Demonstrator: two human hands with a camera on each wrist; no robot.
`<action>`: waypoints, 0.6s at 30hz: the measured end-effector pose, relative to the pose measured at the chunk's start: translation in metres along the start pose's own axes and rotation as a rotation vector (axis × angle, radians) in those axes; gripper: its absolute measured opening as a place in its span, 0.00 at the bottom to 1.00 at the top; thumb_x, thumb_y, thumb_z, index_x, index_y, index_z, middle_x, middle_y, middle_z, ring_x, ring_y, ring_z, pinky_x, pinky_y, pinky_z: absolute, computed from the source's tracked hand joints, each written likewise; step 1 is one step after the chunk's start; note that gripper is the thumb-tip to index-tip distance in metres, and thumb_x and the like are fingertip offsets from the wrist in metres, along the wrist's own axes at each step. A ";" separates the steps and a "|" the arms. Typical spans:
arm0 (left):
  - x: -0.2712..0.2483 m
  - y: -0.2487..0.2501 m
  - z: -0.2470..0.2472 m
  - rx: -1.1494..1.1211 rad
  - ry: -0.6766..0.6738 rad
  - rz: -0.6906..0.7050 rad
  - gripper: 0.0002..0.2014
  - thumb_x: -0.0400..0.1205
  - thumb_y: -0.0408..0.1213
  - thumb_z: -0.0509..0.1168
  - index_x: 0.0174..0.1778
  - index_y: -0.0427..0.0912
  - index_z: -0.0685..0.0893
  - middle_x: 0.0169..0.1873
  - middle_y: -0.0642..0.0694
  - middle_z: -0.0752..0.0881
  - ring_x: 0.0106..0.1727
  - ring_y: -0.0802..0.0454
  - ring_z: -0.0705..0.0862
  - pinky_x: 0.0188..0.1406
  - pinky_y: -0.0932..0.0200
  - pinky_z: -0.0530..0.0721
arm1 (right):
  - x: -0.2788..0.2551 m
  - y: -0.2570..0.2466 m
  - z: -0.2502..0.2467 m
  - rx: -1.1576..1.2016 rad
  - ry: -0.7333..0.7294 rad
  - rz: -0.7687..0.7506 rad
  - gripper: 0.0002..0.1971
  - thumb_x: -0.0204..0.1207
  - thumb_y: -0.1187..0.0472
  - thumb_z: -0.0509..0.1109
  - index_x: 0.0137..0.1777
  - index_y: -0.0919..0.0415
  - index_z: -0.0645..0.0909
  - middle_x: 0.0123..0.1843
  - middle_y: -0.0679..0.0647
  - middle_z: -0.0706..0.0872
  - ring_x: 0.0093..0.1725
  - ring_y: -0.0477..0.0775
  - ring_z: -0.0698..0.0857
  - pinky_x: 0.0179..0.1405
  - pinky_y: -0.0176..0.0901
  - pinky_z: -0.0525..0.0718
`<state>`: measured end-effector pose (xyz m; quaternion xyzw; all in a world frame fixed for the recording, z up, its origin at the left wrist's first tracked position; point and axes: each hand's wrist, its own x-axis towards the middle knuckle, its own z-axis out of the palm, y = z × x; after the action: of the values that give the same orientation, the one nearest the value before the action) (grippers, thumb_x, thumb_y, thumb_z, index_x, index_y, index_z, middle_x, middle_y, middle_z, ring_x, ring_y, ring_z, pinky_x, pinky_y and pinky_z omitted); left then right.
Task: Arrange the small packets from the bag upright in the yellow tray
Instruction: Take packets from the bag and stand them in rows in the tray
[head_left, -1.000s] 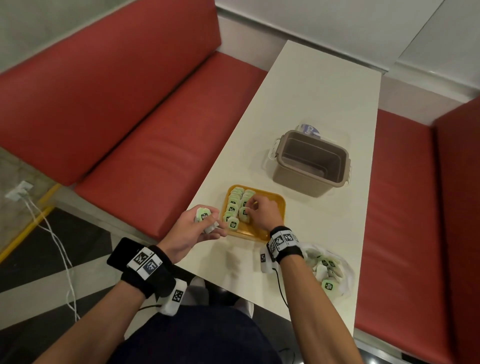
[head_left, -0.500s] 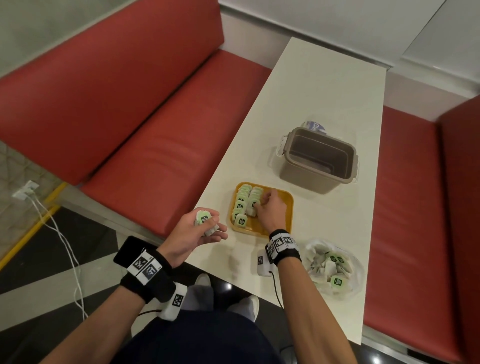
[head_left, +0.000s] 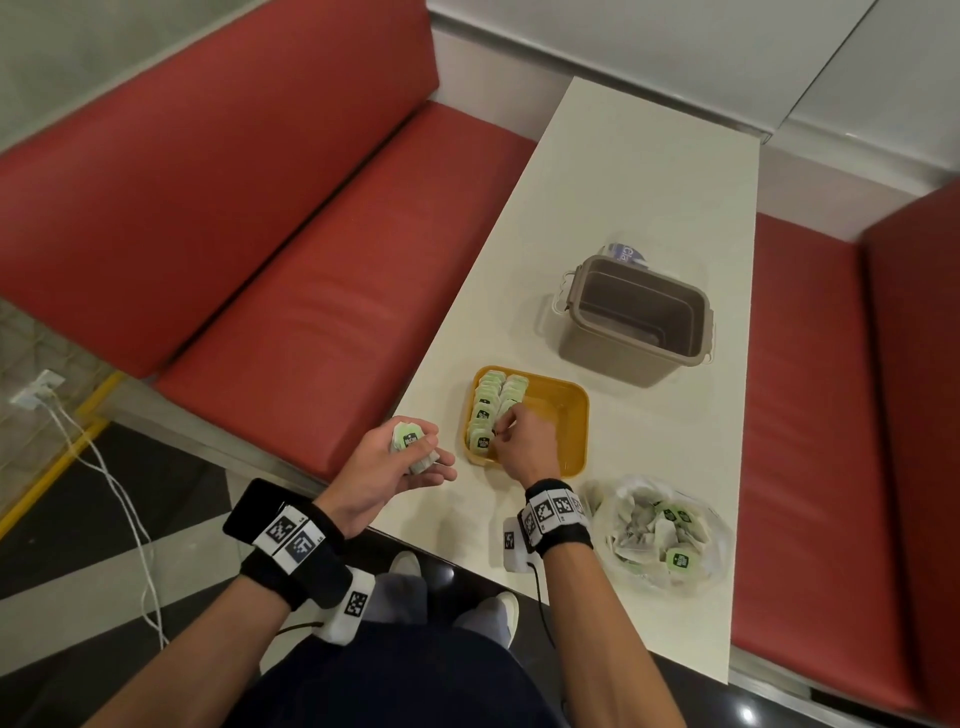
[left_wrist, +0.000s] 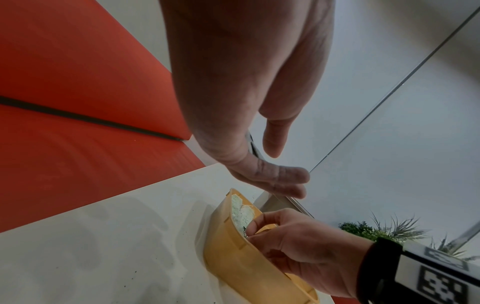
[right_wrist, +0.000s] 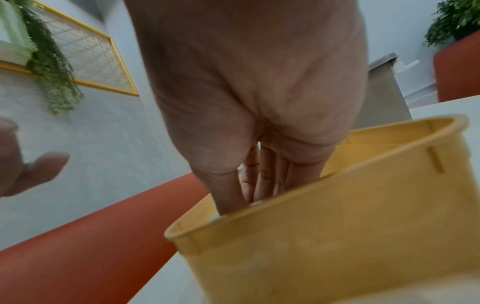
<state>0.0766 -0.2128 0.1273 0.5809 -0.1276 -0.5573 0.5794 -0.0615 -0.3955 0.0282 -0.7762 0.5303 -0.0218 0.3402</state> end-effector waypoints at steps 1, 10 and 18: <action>0.000 0.000 -0.001 0.001 0.000 0.000 0.15 0.92 0.32 0.68 0.71 0.28 0.80 0.54 0.23 0.91 0.52 0.30 0.94 0.52 0.52 0.96 | 0.000 -0.001 0.002 0.006 0.004 0.001 0.13 0.79 0.69 0.76 0.44 0.48 0.81 0.44 0.49 0.90 0.44 0.53 0.90 0.48 0.53 0.93; 0.006 -0.002 -0.004 0.035 -0.024 -0.014 0.14 0.92 0.33 0.68 0.70 0.29 0.80 0.53 0.24 0.92 0.54 0.28 0.94 0.57 0.47 0.94 | 0.000 0.009 -0.006 0.138 -0.015 0.157 0.22 0.72 0.58 0.90 0.55 0.55 0.79 0.51 0.52 0.88 0.50 0.55 0.87 0.40 0.44 0.83; 0.012 0.000 -0.005 0.035 -0.066 -0.026 0.15 0.92 0.31 0.68 0.72 0.29 0.78 0.55 0.23 0.91 0.56 0.28 0.94 0.59 0.45 0.94 | 0.006 0.006 -0.009 0.138 0.010 0.184 0.19 0.85 0.59 0.79 0.73 0.62 0.84 0.67 0.58 0.90 0.66 0.58 0.87 0.68 0.51 0.87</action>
<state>0.0849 -0.2199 0.1198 0.5741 -0.1488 -0.5812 0.5572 -0.0673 -0.4064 0.0302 -0.6989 0.5982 -0.0311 0.3907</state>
